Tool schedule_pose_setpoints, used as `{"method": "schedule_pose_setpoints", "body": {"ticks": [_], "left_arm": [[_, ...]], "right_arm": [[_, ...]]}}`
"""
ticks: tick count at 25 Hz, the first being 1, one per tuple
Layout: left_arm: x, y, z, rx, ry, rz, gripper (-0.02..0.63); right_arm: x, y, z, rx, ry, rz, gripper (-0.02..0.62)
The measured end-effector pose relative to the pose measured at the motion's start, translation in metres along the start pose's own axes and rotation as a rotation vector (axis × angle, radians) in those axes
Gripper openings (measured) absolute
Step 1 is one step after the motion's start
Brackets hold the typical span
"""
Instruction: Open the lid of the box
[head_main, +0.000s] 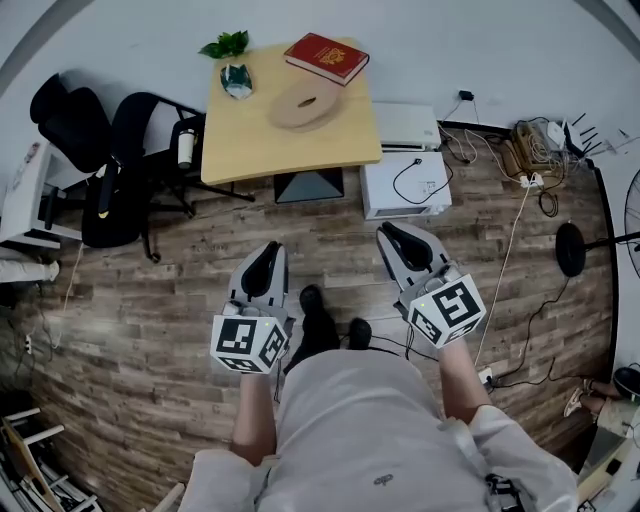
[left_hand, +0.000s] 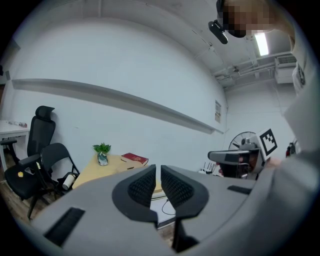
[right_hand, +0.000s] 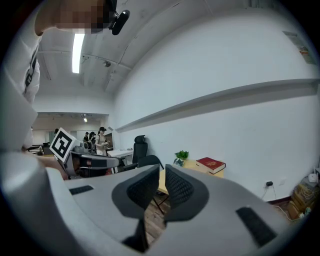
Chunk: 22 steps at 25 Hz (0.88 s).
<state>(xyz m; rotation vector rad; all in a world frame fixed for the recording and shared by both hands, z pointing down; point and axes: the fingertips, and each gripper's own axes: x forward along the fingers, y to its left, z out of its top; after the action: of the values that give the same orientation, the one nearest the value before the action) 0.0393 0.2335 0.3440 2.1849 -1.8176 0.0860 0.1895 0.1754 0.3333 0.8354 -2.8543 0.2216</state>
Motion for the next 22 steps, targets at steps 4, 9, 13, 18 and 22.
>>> {"method": "schedule_pose_setpoints", "body": {"ticks": [4, 9, 13, 18, 22], "left_arm": [[0.017, 0.024, 0.011, 0.003, -0.004, -0.017, 0.009], [0.033, 0.058, 0.021, 0.015, 0.001, -0.037, 0.011], [0.043, 0.082, 0.025, 0.014, 0.006, -0.061, 0.046], [0.054, 0.109, 0.022, 0.007, 0.016, -0.097, 0.081], [0.061, 0.125, 0.016, 0.007, 0.032, -0.120, 0.099]], "right_arm": [[0.028, -0.004, 0.014, -0.018, 0.002, -0.001, 0.047], [0.061, -0.006, 0.020, -0.028, 0.014, -0.021, 0.092], [0.085, -0.007, 0.021, -0.015, 0.030, -0.038, 0.123], [0.110, -0.003, 0.020, -0.009, 0.036, -0.052, 0.164], [0.128, 0.004, 0.018, -0.013, 0.062, -0.050, 0.200]]}}
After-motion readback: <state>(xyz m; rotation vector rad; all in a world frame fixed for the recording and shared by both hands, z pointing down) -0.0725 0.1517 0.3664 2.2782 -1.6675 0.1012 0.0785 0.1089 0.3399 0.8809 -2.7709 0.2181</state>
